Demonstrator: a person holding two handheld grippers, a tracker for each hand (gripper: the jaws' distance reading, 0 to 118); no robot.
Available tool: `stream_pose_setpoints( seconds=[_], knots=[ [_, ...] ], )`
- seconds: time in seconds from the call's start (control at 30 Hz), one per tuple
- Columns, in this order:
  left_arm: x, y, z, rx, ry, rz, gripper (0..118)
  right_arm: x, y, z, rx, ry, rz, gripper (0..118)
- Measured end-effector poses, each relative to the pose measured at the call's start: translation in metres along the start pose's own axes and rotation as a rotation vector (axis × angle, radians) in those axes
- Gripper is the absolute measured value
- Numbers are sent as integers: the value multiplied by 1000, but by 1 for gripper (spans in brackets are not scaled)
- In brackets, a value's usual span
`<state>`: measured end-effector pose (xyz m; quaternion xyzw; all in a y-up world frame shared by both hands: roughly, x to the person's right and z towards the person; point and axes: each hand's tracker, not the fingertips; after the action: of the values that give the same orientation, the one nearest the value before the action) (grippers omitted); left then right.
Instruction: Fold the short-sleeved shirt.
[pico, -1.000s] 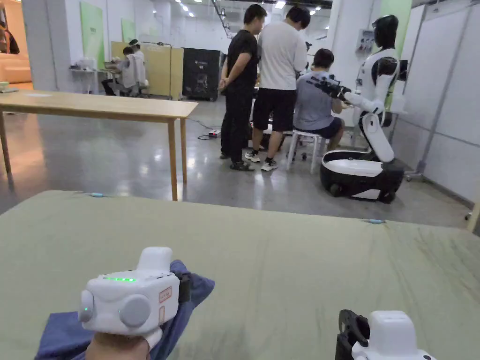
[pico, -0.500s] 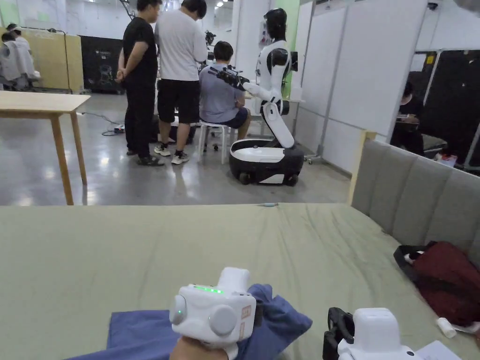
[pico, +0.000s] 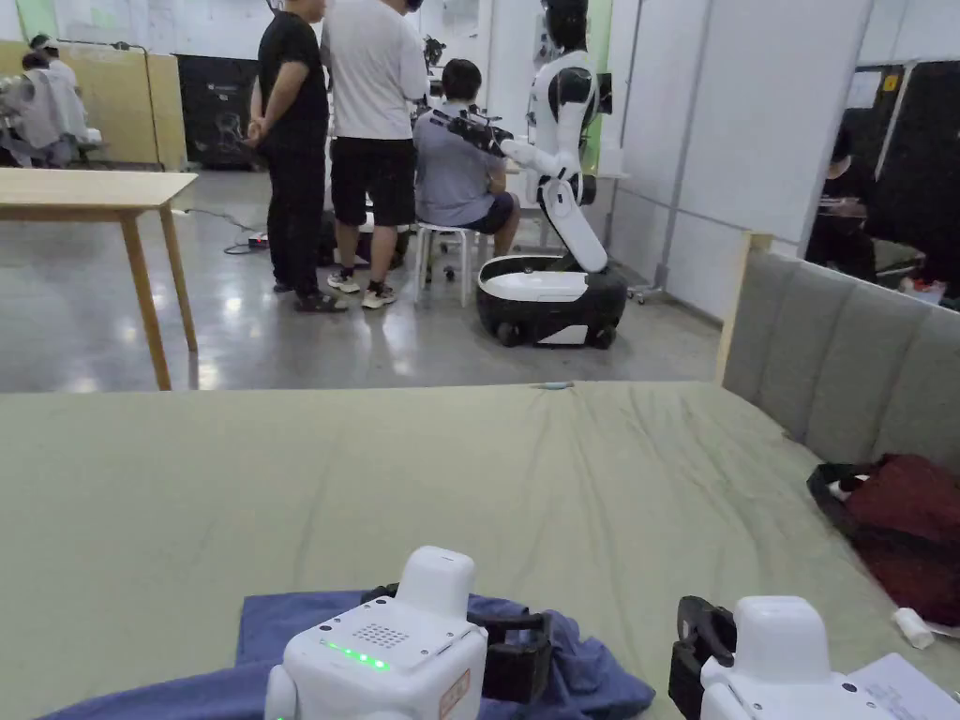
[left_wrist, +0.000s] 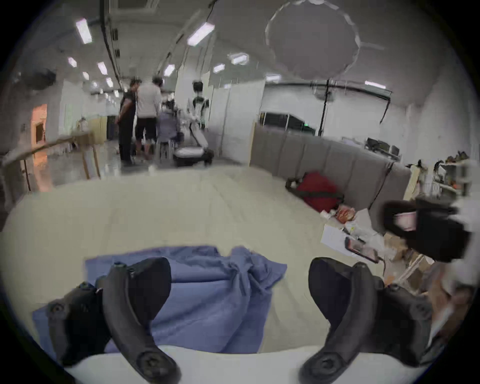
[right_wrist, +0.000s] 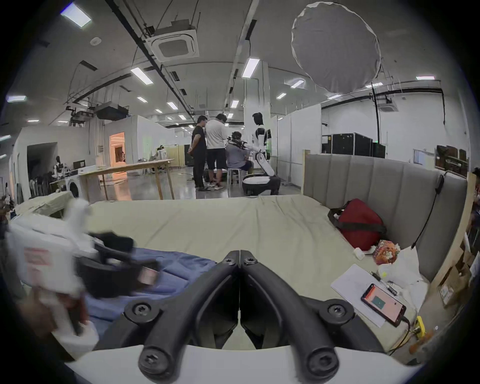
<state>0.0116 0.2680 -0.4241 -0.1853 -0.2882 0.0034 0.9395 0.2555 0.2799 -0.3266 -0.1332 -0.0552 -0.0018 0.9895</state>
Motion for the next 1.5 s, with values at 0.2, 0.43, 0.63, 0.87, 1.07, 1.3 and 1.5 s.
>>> stream_pose_setpoints(
  seconds=[0.2,0.43,0.63,0.87,1.07,1.3,1.5],
  knots=[
    [-54,-12,155,140,320,-93,103,-40,-2,12,35,64,21,1],
    [-161,-55,235,-32,556,61,0,-88,-6,11,36,128,44,1],
    [-234,-75,232,-129,557,190,0,-107,-13,0,0,153,51,1],
    [-320,-92,151,-350,500,261,7,-96,-15,-27,-44,114,61,1],
    [-355,-111,74,-504,603,160,92,-66,-19,-47,-97,47,48,1],
    [-348,-126,61,-570,596,176,80,-19,-26,-66,-164,-36,58,1],
    [-311,-109,65,-535,558,116,0,17,-39,-104,-286,-78,39,1]
  ],
)
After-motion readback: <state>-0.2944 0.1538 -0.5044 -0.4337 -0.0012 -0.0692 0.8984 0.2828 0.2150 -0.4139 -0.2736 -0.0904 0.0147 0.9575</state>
